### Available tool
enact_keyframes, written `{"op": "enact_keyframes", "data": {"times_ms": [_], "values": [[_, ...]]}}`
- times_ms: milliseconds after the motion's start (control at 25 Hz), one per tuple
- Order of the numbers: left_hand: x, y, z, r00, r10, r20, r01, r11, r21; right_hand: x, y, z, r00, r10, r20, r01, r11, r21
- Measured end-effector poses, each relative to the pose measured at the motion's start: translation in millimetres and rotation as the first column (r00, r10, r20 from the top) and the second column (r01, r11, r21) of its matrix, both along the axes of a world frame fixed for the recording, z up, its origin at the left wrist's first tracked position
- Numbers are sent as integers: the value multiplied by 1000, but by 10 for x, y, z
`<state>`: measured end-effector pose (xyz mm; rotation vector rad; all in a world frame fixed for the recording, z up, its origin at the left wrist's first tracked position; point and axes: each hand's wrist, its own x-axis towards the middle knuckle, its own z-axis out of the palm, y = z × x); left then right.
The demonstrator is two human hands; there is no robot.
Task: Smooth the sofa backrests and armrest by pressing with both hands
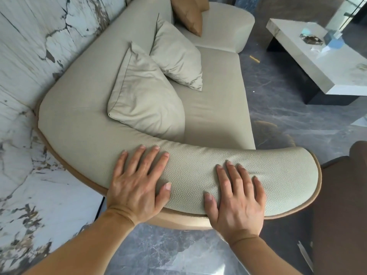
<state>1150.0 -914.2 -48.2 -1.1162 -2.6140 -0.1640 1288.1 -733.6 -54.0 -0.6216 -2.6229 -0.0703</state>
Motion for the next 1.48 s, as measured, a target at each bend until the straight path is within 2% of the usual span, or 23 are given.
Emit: {"op": "enact_keyframes", "data": {"times_ms": [640,880,1080,1240,1400,1440,1480], "values": [[-13,0,44,998,-8,70,9,1000,-18,-13,1,1,999,-17,40,18,1000,-22],[3,0,120,983,34,179,-19,996,-83,-11,-13,29,998,-9,69,15,997,-80],[75,14,292,961,89,260,-37,980,-197,15,-41,169,985,-2,170,32,984,-174],[89,16,412,933,136,333,-41,960,-277,41,-78,316,946,26,323,49,974,-222],[49,69,569,881,185,436,-21,935,-354,38,35,498,843,138,519,58,938,-343],[82,51,658,870,193,453,-16,931,-366,40,58,568,840,164,517,55,922,-383],[103,48,740,857,185,480,31,913,-407,34,87,639,800,205,564,54,911,-408]]}}
